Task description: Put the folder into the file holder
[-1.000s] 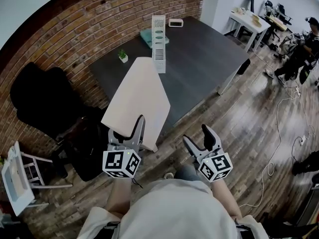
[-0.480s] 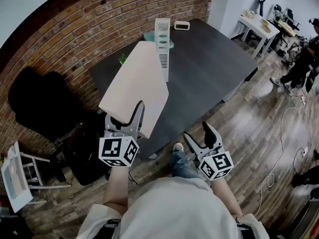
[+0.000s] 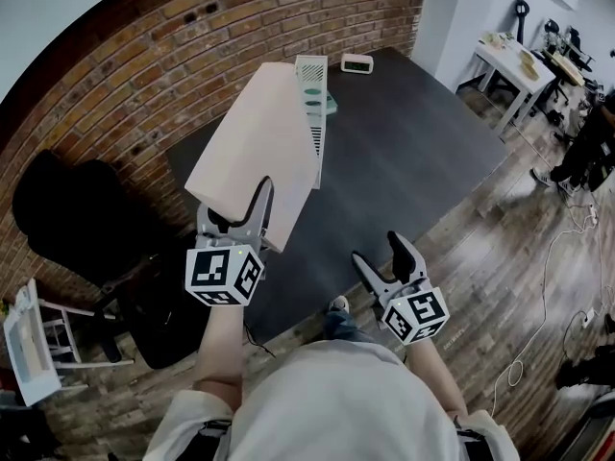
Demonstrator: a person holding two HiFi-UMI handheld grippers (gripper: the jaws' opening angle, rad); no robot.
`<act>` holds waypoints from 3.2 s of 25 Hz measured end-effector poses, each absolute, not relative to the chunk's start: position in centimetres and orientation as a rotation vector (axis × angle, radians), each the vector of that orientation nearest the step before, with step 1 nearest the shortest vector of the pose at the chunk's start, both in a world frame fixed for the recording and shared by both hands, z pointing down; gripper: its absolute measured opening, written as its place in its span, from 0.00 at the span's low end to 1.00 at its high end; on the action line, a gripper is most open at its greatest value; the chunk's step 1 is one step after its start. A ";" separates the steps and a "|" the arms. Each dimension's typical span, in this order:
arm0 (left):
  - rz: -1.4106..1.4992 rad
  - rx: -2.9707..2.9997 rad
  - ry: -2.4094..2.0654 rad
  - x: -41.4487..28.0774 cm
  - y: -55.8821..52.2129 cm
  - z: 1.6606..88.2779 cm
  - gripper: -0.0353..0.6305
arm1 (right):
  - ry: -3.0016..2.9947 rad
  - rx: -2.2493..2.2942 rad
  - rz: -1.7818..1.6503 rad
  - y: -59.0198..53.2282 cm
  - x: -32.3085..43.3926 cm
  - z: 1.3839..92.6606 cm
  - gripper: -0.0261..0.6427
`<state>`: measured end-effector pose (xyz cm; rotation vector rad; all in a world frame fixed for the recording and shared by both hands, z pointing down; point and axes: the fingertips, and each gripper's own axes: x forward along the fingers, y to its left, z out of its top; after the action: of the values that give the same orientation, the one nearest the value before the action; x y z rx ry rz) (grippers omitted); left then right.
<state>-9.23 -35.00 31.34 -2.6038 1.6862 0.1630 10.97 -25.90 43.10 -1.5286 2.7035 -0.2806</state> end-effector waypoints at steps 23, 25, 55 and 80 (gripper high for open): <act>0.056 -2.509 1.809 -5.8 -49.2 31.9 0.46 | 2.744 -1.431 -0.328 -37.9 14.4 44.3 0.55; 0.067 -2.518 1.831 -5.8 -50.1 32.2 0.46 | 2.751 -1.427 -0.331 -38.3 14.4 44.5 0.55; 0.061 -2.395 2.030 -1.3 -60.3 32.8 0.47 | 2.785 -1.458 -0.425 -42.4 15.1 47.5 0.53; -0.055 -2.334 2.078 -0.1 -59.8 41.3 0.47 | 2.800 -1.448 -0.434 -42.6 15.2 48.0 0.51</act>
<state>-0.06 -59.85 41.27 -2.3344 2.0778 -0.0546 15.17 -42.64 48.00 -1.4477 2.8001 -0.4343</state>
